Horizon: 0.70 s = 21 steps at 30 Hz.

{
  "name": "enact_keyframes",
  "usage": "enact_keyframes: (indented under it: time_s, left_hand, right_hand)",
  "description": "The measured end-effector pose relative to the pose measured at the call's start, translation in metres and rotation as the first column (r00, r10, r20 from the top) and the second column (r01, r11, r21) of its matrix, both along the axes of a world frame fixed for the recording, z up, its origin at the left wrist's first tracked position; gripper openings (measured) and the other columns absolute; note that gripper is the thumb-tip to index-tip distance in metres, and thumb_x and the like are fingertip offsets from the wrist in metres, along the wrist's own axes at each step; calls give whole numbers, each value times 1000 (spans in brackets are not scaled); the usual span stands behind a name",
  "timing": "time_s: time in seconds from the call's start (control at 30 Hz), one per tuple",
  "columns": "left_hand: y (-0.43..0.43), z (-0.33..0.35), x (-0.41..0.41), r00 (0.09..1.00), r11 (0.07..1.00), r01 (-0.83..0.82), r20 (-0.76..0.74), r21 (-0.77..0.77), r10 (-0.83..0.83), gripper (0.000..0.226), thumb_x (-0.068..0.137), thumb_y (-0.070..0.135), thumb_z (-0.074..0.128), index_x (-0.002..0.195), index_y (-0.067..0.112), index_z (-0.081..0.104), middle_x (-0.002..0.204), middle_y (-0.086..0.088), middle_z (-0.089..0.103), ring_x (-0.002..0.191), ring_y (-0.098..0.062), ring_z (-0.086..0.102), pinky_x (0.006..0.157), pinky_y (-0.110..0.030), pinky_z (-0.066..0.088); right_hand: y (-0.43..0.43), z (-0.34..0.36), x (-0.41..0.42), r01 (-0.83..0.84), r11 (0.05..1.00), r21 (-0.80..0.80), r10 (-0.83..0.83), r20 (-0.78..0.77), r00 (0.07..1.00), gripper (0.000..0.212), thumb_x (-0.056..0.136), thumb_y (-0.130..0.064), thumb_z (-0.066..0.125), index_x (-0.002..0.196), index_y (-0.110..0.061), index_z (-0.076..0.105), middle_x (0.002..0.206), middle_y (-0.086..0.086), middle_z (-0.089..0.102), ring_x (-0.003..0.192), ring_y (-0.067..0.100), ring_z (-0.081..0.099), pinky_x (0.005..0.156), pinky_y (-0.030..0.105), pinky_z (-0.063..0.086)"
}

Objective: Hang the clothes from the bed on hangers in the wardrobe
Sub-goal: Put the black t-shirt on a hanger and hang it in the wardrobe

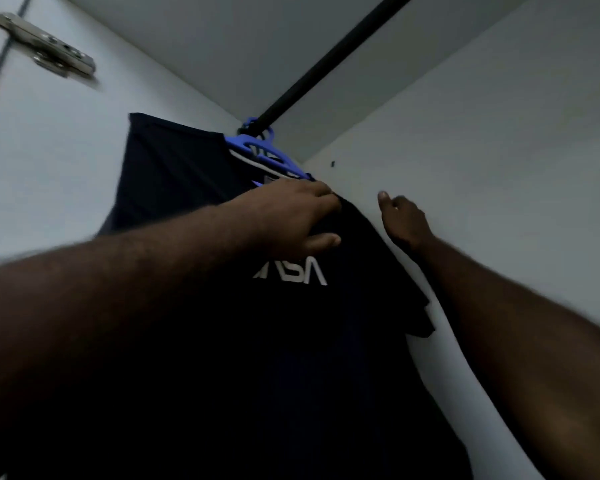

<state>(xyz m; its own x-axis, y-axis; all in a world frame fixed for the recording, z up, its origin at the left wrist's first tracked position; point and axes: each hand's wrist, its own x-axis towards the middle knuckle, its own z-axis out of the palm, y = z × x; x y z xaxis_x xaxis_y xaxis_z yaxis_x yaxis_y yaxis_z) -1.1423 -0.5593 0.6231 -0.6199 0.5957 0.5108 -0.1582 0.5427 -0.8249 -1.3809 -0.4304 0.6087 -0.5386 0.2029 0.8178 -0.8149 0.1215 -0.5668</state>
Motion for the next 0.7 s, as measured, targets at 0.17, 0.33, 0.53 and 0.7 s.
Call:
enact_keyframes:
  time_s: [0.17,0.33,0.53,0.7]
  left_hand:
    - [20,13,-32,994,983,107,-5,150,-107,46,96,49,47,131,20,51,127,-3,56,115,-20,53,97,-37,44]
    - [13,8,-62,999,986,29,33,166,-35,45,95,47,49,129,18,53,123,-4,58,111,-21,55,96,-40,46]
    - [2,-4,-86,997,986,-17,80,165,4,43,95,45,51,130,21,52,124,-1,56,113,-19,54,96,-41,47]
    - [-9,-9,-96,974,970,-180,167,165,152,38,94,41,50,127,21,55,123,-2,58,111,-20,56,95,-43,48]
  right_hand:
    - [31,-29,-37,-279,960,32,268,197,943,62,94,-66,41,120,-11,53,110,14,64,99,30,65,80,38,50]
    - [17,-45,-60,-393,911,123,364,206,908,51,92,-55,56,113,-8,60,102,16,70,81,25,66,68,34,52]
    - [8,-47,-70,-288,955,75,273,158,949,22,87,-24,73,80,-5,66,77,12,59,65,20,53,58,29,42]
    - [47,-36,-52,-170,983,-68,172,23,985,16,82,-15,77,76,-5,65,68,6,59,58,14,52,45,18,41]
